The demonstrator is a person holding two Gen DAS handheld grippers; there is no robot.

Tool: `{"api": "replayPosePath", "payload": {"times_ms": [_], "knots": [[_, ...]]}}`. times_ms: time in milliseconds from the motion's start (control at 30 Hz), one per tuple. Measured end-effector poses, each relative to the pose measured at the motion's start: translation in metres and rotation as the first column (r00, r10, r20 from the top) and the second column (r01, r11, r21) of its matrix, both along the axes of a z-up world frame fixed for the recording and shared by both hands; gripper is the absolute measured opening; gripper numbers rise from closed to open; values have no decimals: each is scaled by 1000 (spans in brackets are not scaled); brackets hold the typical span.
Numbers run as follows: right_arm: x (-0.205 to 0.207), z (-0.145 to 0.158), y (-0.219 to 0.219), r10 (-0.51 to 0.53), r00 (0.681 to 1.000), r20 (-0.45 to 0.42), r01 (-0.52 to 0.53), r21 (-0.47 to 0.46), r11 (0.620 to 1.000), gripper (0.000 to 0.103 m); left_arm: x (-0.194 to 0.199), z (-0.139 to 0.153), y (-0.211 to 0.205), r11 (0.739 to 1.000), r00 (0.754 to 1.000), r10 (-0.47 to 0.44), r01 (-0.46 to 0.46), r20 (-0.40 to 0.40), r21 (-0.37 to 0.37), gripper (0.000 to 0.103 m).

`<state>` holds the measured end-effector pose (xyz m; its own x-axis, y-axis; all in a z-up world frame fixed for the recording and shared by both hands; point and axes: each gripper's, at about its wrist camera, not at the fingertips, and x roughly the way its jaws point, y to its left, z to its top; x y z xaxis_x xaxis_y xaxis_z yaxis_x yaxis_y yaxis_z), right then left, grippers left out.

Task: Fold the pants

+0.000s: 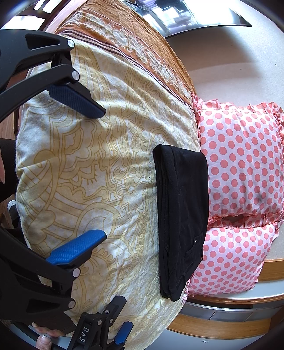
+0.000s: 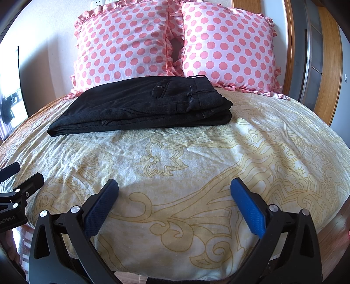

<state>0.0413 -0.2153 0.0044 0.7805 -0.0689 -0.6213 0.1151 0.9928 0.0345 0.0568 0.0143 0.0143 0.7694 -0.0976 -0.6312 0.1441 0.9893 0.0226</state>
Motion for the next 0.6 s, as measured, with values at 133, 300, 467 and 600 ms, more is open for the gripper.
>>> {"api": "replayPosePath", "payload": {"times_ms": [133,300,467,600], "knots": [[0,0,0,0,1000,0,0,0,1000,102,0,0,0,1000,1000,1,-1,0,-1,101],[0,0,0,0,1000,0,0,0,1000,102,0,0,0,1000,1000,1,-1,1,0,101],[0,0,0,0,1000,0,0,0,1000,102,0,0,-1,1000,1000,2,-2,-2,0,101],[0,0,0,0,1000,1,0,0,1000,102,0,0,-2,1000,1000,3,-3,-3,-1,101]]}}
